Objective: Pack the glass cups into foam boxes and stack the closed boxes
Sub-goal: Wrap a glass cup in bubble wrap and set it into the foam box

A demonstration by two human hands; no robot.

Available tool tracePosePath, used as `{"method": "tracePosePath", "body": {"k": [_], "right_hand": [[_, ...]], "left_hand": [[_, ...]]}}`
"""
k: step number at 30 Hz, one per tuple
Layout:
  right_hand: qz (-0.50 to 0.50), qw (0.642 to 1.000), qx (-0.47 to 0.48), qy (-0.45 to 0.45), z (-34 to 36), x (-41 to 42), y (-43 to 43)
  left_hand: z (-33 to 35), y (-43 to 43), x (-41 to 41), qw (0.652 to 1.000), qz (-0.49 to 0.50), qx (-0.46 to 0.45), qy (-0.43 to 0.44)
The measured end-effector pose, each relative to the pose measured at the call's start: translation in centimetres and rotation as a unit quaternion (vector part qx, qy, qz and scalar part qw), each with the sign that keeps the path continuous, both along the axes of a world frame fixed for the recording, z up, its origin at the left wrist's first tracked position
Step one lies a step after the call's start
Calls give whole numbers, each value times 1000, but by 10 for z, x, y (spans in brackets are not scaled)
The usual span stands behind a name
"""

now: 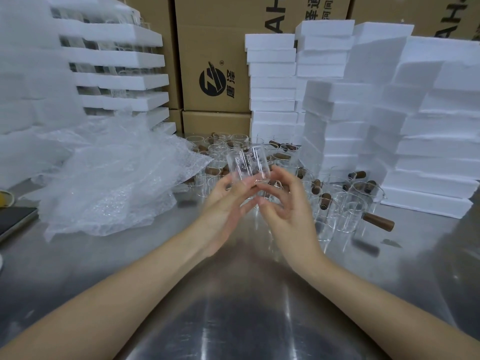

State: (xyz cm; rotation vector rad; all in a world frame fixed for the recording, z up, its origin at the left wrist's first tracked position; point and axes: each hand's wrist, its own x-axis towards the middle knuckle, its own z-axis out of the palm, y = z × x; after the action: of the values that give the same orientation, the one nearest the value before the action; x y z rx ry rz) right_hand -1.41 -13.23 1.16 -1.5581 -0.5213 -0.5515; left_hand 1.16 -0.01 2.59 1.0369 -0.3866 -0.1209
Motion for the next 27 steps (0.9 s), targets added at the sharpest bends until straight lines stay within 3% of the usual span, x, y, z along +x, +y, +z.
{"method": "tracePosePath", "body": {"k": [3, 10, 15, 27], "right_hand": [[-12, 1000, 11, 16, 4, 1, -3], [-43, 986, -150, -64, 1, -6, -1], [-67, 968, -223, -93, 2, -9, 0], [-76, 960, -226, -143, 5, -8, 1]], "left_hand": [[2, -1, 0, 999, -29, -8, 17], [5, 4, -1, 993, -88, -75, 35], [7, 6, -3, 997, -53, -55, 30], [4, 6, 1, 990, -26, -113, 77]]}}
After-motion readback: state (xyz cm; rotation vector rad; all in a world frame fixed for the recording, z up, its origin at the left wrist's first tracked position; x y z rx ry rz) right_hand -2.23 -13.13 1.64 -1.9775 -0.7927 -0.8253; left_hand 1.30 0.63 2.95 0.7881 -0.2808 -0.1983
